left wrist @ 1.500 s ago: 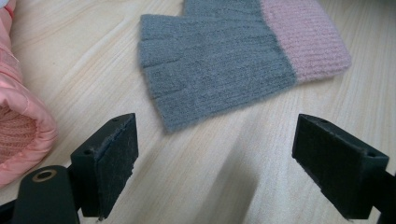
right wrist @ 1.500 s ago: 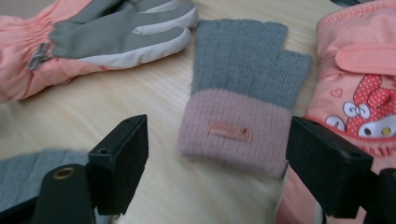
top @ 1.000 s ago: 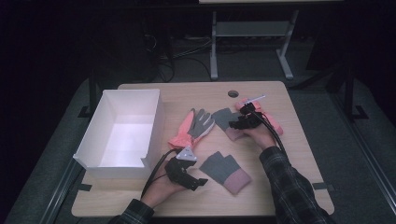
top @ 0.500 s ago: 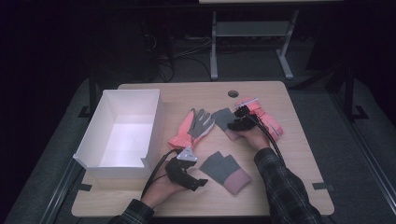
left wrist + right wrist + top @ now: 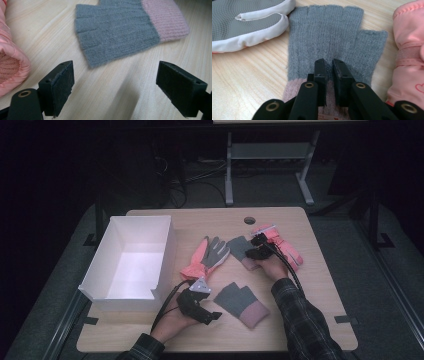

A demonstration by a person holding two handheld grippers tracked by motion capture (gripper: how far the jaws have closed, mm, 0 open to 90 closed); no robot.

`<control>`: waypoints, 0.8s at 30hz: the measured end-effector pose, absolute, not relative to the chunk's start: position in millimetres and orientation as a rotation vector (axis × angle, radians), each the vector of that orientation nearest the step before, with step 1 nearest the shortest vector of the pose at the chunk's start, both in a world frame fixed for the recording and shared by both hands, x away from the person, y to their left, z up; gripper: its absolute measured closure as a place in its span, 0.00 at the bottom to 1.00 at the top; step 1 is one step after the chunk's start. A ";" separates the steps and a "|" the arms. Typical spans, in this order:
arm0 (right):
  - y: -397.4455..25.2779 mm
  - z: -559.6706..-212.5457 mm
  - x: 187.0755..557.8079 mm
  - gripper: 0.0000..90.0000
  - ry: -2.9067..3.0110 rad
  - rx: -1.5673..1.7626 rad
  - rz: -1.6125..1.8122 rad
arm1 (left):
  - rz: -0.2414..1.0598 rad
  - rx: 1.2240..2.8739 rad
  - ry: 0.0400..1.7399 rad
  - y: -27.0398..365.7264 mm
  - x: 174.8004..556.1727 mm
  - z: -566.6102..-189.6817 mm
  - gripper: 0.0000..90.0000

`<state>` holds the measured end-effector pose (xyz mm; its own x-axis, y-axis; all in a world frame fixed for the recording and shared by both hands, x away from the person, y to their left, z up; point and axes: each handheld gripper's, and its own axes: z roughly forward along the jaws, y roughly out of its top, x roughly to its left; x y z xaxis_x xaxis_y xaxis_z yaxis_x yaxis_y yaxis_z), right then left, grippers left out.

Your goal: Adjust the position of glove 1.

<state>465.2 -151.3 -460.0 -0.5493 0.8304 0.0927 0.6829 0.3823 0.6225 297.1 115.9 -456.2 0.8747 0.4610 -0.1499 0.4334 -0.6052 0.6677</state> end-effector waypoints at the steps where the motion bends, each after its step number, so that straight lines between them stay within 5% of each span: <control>1: -152.4 -460.1 465.2 0.93 2.407 1.363 0.926 | 0.047 2.300 0.642 116.0 297.1 -456.3 0.16; 24: -184.0 -411.6 438.6 0.94 2.358 1.346 1.131 | 0.044 2.319 0.641 116.8 299.4 -457.9 0.16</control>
<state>438.6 -184.0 -411.6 -0.5651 0.8030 0.1893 0.6501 0.2922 0.7014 299.4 116.8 -457.9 0.8757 0.4597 -0.1478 0.4350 -0.6182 0.6547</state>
